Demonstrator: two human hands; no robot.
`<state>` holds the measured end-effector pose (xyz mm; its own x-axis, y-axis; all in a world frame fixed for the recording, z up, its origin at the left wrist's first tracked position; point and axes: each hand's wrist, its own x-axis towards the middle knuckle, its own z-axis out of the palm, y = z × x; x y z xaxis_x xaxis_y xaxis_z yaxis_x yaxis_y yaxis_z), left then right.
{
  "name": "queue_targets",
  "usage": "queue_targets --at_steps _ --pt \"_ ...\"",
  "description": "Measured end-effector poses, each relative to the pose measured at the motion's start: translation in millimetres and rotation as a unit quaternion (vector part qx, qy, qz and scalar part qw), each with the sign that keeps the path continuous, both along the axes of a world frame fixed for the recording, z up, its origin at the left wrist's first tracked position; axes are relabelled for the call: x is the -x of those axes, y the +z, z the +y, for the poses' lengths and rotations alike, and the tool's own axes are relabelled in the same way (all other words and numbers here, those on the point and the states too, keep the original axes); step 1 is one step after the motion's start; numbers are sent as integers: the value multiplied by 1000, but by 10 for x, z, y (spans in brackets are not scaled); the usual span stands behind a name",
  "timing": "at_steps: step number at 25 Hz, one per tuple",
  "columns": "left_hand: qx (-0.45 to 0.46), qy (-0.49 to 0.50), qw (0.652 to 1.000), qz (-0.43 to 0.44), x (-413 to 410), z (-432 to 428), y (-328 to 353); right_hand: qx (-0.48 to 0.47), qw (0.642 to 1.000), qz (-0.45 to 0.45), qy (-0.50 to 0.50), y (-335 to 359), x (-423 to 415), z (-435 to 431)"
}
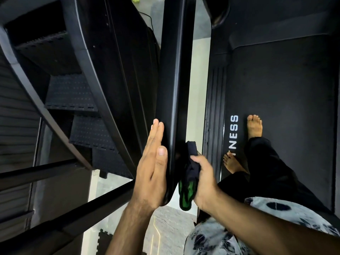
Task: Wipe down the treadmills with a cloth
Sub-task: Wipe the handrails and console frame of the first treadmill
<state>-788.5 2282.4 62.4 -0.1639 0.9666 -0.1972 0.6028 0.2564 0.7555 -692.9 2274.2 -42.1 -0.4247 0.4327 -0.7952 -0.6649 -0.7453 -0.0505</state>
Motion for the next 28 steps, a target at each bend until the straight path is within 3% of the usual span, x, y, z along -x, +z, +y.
queue_targets --at_steps 4,8,13,28 --pt "-1 -5 1000 17 41 75 -9 -5 998 57 -4 -171 48 59" --pt "1 -11 1000 18 19 98 -29 -89 996 -3 20 -74 90 -94" --pt "0 -10 1000 29 19 124 -25 -199 974 -109 9 -158 138 368" --pt "-6 -40 997 72 -25 729 -36 -268 950 -158 3 -330 183 1013"
